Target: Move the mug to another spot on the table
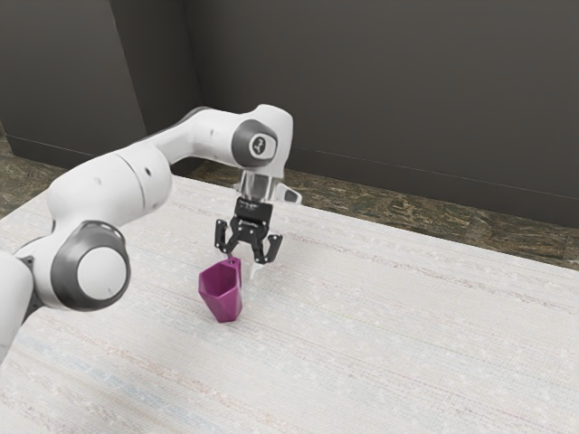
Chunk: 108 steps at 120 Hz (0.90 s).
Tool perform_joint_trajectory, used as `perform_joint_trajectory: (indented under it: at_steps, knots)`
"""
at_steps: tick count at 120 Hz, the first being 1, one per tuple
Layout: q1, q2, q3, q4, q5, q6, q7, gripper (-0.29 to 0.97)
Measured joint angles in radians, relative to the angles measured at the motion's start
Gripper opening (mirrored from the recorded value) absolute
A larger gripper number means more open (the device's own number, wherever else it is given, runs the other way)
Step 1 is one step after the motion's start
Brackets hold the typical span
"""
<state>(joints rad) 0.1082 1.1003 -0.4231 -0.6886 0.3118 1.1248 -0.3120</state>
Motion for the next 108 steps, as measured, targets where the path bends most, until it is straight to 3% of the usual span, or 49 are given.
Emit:
perform_joint_trajectory:
  at_steps: [14, 48, 56, 72, 85, 98, 108]
  knots:
    - [0.006, -0.011, 0.001, -0.014, -0.002, 0.023, 0.006, 0.43]
    - [0.032, -0.191, 0.010, -0.245, -0.014, 0.207, 0.023, 0.47]
    - [0.049, -0.290, 0.011, -0.351, -0.034, 0.284, 0.027, 0.48]
    - [0.095, -0.610, 0.024, -0.683, -0.140, 0.455, 0.034, 0.55]
    - [0.079, -0.846, 0.107, -0.883, -0.249, 0.546, 0.057, 0.59]
    - [0.086, -0.982, 0.170, -0.939, -0.319, 0.583, 0.117, 0.62]
    - [0.094, -1.025, 0.204, -0.915, -0.349, 0.583, 0.169, 0.63]
